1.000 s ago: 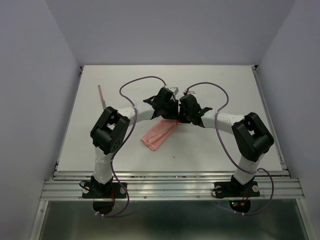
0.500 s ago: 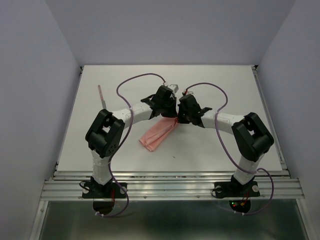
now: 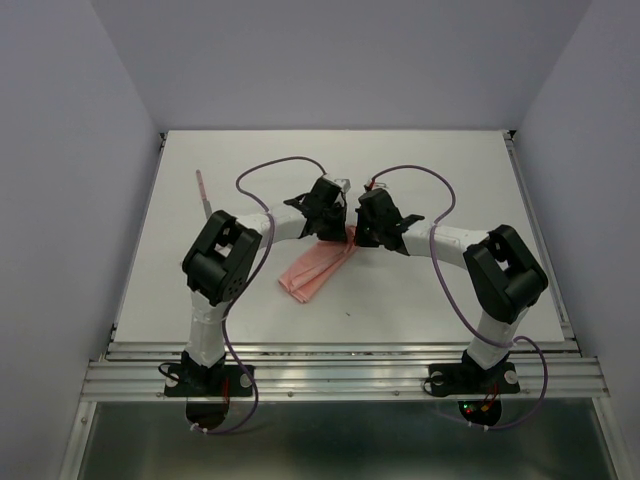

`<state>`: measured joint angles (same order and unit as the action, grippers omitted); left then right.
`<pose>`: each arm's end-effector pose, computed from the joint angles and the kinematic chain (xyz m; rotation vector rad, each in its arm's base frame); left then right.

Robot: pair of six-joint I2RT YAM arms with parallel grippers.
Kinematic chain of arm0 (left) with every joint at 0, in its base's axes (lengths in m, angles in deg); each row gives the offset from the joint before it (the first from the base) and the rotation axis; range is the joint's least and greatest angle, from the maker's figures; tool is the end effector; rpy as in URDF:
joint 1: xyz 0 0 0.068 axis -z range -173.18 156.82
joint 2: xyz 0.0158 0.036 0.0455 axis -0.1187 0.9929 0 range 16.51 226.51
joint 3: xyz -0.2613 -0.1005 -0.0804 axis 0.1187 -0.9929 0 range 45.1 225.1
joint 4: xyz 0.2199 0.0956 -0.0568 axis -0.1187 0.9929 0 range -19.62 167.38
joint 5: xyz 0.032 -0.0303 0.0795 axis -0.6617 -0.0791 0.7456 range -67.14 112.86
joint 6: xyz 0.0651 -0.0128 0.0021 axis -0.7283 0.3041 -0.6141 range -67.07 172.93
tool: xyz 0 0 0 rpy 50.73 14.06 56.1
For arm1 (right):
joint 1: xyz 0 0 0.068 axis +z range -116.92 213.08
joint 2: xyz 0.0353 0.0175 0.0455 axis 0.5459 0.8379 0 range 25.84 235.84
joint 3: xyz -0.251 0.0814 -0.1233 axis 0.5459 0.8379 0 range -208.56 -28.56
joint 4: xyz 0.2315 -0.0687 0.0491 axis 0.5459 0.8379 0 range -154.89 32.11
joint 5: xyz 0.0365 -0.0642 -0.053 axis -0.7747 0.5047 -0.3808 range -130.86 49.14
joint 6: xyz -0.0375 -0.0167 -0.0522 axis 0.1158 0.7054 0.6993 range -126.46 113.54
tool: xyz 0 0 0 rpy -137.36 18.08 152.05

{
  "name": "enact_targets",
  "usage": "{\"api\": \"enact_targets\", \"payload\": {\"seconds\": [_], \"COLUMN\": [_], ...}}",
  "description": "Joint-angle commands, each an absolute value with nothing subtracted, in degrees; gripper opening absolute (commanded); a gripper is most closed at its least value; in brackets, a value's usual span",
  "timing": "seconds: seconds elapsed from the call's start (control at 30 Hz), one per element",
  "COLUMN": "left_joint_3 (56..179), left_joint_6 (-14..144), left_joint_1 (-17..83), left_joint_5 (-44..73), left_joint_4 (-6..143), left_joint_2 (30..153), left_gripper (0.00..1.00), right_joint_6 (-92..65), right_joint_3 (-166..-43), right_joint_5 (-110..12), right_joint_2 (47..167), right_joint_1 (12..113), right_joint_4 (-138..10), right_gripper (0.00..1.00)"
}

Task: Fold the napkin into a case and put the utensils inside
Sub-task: Stuff the top corner of the square-folded napkin into the folded napkin.

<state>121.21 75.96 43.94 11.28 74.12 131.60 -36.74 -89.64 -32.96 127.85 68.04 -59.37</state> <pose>0.3508 -0.2787 0.1874 0.4035 2.3891 -0.7435 0.3140 0.2107 0.1943 -0.0318 2.4049 0.3778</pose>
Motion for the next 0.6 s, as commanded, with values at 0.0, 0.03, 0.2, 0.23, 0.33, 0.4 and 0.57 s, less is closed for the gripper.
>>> {"api": "enact_targets", "payload": {"seconds": [0.0,0.03,0.2,0.23,0.33,0.4,0.57], "left_joint_3": [122.2,122.2,122.8,122.9,123.0,123.1,124.0], "left_joint_6": [75.7,75.7,75.9,76.0,76.6,76.7,77.3], "left_joint_1": [44.3,44.4,44.7,44.8,45.0,45.0,45.1], "left_joint_5": [8.1,7.7,4.9,4.7,3.8,3.8,4.4], "left_joint_4": [71.5,71.2,70.8,70.8,69.2,69.0,68.6], "left_joint_2": [131.2,131.3,132.5,132.7,133.8,134.4,136.0], "left_gripper": [0.0,0.0,0.0,0.0,0.0,0.0,0.0], "right_joint_6": [-36.3,-36.3,-36.3,-36.2,-36.1,-36.1,-36.0], "right_joint_3": [-91.6,-91.7,-91.8,-91.9,-92.1,-92.1,-92.2], "right_joint_5": [-33.3,-33.4,-33.6,-33.6,-33.9,-34.1,-34.7], "right_joint_2": [125.9,125.8,125.4,125.2,124.9,124.5,123.7], "right_joint_1": [68.3,68.3,68.3,68.3,68.3,68.3,68.3], "right_joint_4": [-61.6,-61.6,-61.5,-61.4,-61.1,-61.1,-60.8], "right_gripper": [0.01,0.01,0.01,0.01,0.01,0.01,0.01]}}
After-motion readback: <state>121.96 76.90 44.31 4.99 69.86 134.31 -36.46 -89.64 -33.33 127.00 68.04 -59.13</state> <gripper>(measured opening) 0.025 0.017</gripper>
